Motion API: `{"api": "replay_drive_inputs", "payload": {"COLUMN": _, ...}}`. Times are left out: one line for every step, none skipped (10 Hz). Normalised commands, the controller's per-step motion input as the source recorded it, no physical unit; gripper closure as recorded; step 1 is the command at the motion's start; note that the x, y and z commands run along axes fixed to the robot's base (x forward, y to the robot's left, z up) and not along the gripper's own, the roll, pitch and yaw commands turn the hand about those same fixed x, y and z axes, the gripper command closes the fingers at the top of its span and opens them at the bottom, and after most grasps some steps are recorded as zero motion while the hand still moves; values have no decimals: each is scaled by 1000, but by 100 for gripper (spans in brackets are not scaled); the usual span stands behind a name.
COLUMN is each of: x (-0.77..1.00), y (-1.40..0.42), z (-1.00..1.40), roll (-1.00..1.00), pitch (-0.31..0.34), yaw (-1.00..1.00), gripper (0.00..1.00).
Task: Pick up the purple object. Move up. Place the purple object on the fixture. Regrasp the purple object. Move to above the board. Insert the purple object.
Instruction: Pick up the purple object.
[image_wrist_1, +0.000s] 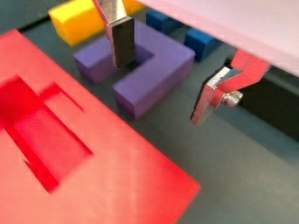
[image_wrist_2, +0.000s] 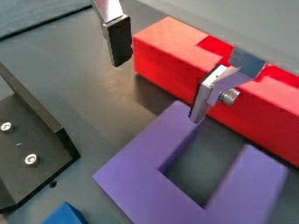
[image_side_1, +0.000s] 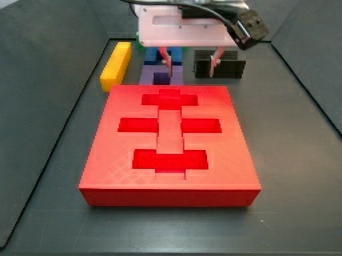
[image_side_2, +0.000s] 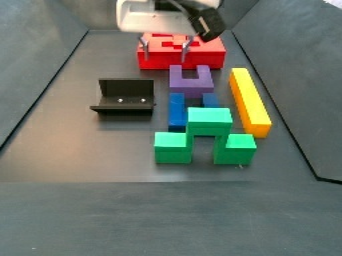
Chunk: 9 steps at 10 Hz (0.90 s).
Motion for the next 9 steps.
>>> {"api": "replay_drive_inputs", "payload": {"x": 37, "y": -77, "z": -443, "roll": 40, "pitch": 0, "yaw": 300, "gripper": 0}}
{"api": "replay_drive_inputs", "payload": {"x": -129, "y": -111, "z": -229, "roll": 19, "pitch": 0, "yaw": 160, "gripper": 0}}
{"api": "replay_drive_inputs", "payload": {"x": -91, "y": -77, "z": 0, "roll": 23, "pitch": 0, "yaw": 43, "gripper": 0}}
{"api": "replay_drive_inputs", "payload": {"x": -17, "y": -77, "z": 0, "roll": 43, "pitch": 0, "yaw": 0, "gripper": 0}}
{"api": "replay_drive_inputs", "payload": {"x": -6, "y": -31, "z": 174, "roll": 99, "pitch": 0, "yaw": 0, "gripper": 0}}
{"api": "replay_drive_inputs", "payload": {"x": -20, "y": 0, "z": 294, "roll": 123, "pitch": 0, "yaw": -71, "gripper": 0}}
{"api": "replay_drive_inputs", "payload": {"x": 0, "y": -3, "z": 163, "roll": 136, "pitch": 3, "yaw": -26, "gripper": 0}}
{"api": "replay_drive_inputs", "payload": {"x": -94, "y": -43, "z": 0, "roll": 186, "pitch": 0, "yaw": 0, "gripper": 0}}
{"api": "replay_drive_inputs", "payload": {"x": -166, "y": -37, "z": -203, "roll": 177, "pitch": 0, "yaw": 0, "gripper": 0}}
